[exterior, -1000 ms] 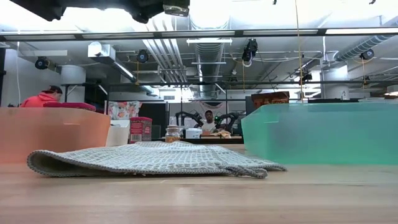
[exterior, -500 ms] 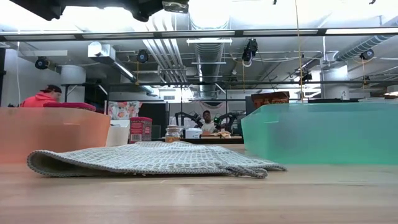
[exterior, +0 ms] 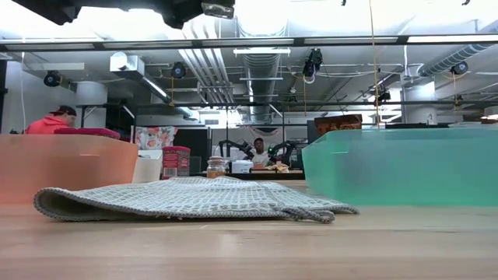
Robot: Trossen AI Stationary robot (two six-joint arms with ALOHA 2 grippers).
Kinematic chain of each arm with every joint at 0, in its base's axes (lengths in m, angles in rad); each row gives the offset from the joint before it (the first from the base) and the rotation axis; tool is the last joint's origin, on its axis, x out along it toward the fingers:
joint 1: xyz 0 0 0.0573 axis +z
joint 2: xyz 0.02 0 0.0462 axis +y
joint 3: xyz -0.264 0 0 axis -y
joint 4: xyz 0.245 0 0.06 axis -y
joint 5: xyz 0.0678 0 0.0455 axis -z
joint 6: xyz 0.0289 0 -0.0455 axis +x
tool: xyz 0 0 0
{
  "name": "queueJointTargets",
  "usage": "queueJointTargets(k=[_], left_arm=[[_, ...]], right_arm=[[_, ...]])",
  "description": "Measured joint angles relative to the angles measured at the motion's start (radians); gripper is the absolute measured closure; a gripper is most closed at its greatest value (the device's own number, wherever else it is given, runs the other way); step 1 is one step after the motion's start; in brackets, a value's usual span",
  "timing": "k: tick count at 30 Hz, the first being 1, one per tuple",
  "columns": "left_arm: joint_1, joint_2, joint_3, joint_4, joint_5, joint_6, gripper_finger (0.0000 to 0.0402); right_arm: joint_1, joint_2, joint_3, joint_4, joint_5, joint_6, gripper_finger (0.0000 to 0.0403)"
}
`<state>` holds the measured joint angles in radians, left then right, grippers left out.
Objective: Sort spices by type
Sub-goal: Put the right green seasoning bottle into the black bin
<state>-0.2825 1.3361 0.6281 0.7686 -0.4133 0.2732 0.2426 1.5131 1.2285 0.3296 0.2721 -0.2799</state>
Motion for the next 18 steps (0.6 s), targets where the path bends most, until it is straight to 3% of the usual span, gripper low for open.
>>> queueJointTargets(k=[4,8,13,18], left_arm=[[0.002,-0.002,0.000,-0.009,-0.035,-0.004,0.0081],[0.001,-0.003,0.000,-0.010,-0.093,-0.006,0.0017],[-0.002,-0.003,0.000,-0.024,-0.124,-0.007,0.0015],[-0.014,-0.014,0.000,-0.024,-0.127,-0.006,0.0027]], right_arm=[[-0.010,-0.039,0.000,-0.062,0.086,0.037,0.0206],[-0.054,-0.104,-0.002,-0.200,0.192,0.082,0.0206],[-0.176,-0.197,-0.041,-0.332,0.194,0.094,0.0206],[-0.361,-0.304,-0.183,-0.312,0.091,0.195,0.0206]])
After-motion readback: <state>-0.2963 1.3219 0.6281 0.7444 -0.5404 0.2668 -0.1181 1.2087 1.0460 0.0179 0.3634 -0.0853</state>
